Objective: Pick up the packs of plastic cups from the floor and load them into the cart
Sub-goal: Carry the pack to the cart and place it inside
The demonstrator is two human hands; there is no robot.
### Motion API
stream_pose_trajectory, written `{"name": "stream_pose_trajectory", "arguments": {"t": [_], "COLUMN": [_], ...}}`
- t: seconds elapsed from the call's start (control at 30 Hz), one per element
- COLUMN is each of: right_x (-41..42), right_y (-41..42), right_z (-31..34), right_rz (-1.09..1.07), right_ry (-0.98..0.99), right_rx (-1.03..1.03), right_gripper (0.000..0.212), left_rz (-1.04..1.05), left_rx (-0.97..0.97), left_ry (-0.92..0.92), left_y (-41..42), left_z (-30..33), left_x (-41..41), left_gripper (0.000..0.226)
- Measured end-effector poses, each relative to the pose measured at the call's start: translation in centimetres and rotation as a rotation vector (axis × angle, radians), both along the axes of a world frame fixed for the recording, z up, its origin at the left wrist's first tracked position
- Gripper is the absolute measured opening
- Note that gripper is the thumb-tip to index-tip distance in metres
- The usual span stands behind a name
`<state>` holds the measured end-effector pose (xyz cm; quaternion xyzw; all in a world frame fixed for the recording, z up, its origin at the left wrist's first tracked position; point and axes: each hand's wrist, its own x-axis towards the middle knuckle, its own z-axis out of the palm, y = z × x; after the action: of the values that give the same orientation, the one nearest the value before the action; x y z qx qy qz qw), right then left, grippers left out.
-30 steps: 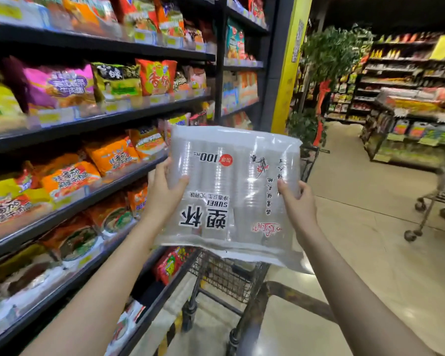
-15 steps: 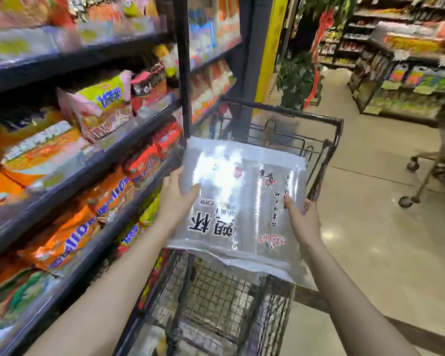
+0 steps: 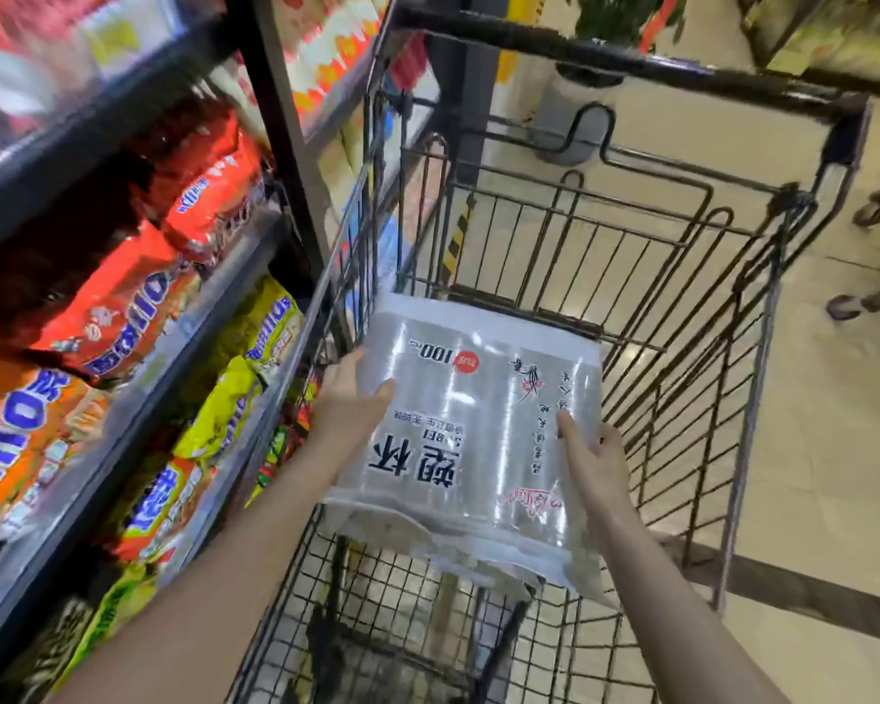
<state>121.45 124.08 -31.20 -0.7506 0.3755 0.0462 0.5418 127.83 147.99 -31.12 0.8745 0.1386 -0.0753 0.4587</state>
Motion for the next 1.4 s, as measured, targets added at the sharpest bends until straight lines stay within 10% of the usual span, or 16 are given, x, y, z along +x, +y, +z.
{"name": "stream_pose_trajectory", "arguments": {"t": [0.77,1.4], "right_x": [3.1,-5.0], "right_y": [-1.0,3.5], "right_z": [-8.6,17.1], "right_rz": [-0.002,0.709], "right_ry": [0.197,-0.359], "right_rx": [-0.064,-0.766], "right_gripper": [0.069,0.069], "left_rz": [-0.194,-0.328], "left_rx": [0.119,0.695], "left_ry": [0.154,-0.404], "left_y": [-0.6,5.6], "left_z": [-9.3,16.6], "left_x": [4.2,-12.7], "left_gripper": [0.060,0.051]}}
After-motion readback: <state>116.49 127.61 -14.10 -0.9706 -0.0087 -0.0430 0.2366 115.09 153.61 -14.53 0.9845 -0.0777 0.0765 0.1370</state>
